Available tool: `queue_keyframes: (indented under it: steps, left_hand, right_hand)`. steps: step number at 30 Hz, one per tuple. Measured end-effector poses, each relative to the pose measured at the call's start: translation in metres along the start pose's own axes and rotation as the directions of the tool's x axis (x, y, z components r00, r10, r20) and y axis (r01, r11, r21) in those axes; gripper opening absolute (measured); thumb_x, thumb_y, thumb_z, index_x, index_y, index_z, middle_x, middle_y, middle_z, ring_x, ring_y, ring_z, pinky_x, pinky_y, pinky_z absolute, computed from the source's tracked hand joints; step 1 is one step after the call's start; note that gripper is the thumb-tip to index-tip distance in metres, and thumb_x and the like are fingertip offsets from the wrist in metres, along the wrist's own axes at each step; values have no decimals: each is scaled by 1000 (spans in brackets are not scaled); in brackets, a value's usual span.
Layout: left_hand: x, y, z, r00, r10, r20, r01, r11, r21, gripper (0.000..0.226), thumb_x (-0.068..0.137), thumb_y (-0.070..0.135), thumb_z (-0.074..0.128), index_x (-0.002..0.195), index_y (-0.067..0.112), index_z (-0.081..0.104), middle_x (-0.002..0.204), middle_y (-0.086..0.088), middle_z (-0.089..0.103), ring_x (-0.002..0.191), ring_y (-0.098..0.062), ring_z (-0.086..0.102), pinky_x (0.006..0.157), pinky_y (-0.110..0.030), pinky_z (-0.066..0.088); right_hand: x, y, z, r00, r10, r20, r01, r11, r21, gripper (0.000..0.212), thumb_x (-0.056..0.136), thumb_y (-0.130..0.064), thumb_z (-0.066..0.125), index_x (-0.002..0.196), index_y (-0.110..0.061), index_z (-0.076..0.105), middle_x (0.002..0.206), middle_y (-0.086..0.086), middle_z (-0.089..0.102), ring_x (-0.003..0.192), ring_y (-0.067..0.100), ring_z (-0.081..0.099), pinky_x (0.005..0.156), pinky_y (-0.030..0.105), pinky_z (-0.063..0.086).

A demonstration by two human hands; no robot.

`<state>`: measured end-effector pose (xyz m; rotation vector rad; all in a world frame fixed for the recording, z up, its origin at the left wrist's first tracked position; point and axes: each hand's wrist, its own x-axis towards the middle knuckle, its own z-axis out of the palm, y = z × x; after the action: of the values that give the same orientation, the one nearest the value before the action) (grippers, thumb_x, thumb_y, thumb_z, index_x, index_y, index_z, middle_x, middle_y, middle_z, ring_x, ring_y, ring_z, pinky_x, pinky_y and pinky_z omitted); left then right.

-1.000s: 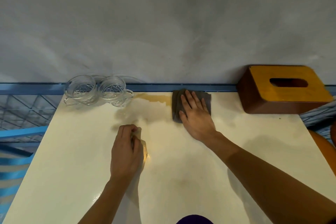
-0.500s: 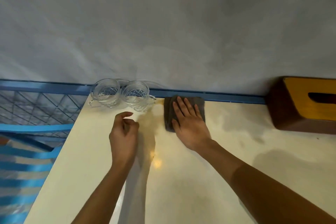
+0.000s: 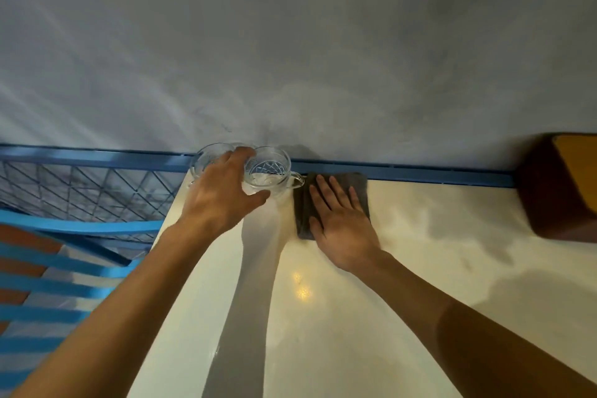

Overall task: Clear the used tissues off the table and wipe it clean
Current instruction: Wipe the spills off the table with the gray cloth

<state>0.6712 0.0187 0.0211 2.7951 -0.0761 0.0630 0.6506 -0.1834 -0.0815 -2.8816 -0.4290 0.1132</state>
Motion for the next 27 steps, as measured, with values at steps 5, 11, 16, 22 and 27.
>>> queue_keyframes:
  steps: [5, 11, 16, 22, 27]
  left_hand:
    - [32, 1, -17, 967, 160, 199, -226, 898, 376, 104, 59, 67, 78, 143, 28, 29, 129, -3, 55, 113, -25, 56, 86, -39, 51]
    - [57, 8, -22, 897, 46, 439, -334, 722, 606, 121, 58, 70, 76, 151, 29, 12, 139, -5, 44, 127, -26, 46, 92, -40, 47]
    - [71, 10, -24, 865, 47, 500, -350, 770, 533, 115, 57, 71, 77, 149, 33, 18, 142, -5, 44, 128, -28, 46, 99, -42, 42]
    - [74, 6, -14, 884, 115, 454, -345, 816, 465, 100, 62, 67, 76, 142, 30, 29, 139, -3, 48, 120, -25, 51, 97, -41, 43]
    - [81, 9, -29, 903, 136, 407, -303, 874, 379, 97, 61, 64, 78, 140, 32, 34, 146, 2, 43, 127, -24, 46, 102, -42, 39]
  right_hand:
    - [1, -2, 3, 1000, -7, 4, 7, 1000, 7, 64, 96, -46, 10, 155, -24, 5, 163, -4, -3, 150, 16, -8, 122, 41, -5]
    - [1, -3, 5, 1000, -19, -11, 19, 1000, -18, 76, 86, -50, -6, 155, -23, 7, 163, -3, -1, 150, 18, -6, 121, 40, -5]
    - [1, -4, 4, 1000, -23, -3, 22, 999, -29, 75, 86, -51, -7, 155, -24, 4, 163, -3, -2, 150, 19, -6, 119, 39, -8]
    - [2, -5, 4, 1000, -18, 3, 18, 999, -40, 68, 93, -49, 2, 155, -24, 4, 163, -3, -1, 150, 20, -5, 120, 40, -7]
    - [11, -17, 5, 1000, -12, 15, 12, 1000, 4, 65, 96, -46, 11, 155, -21, 6, 163, -1, 0, 150, 21, -5, 122, 45, 0]
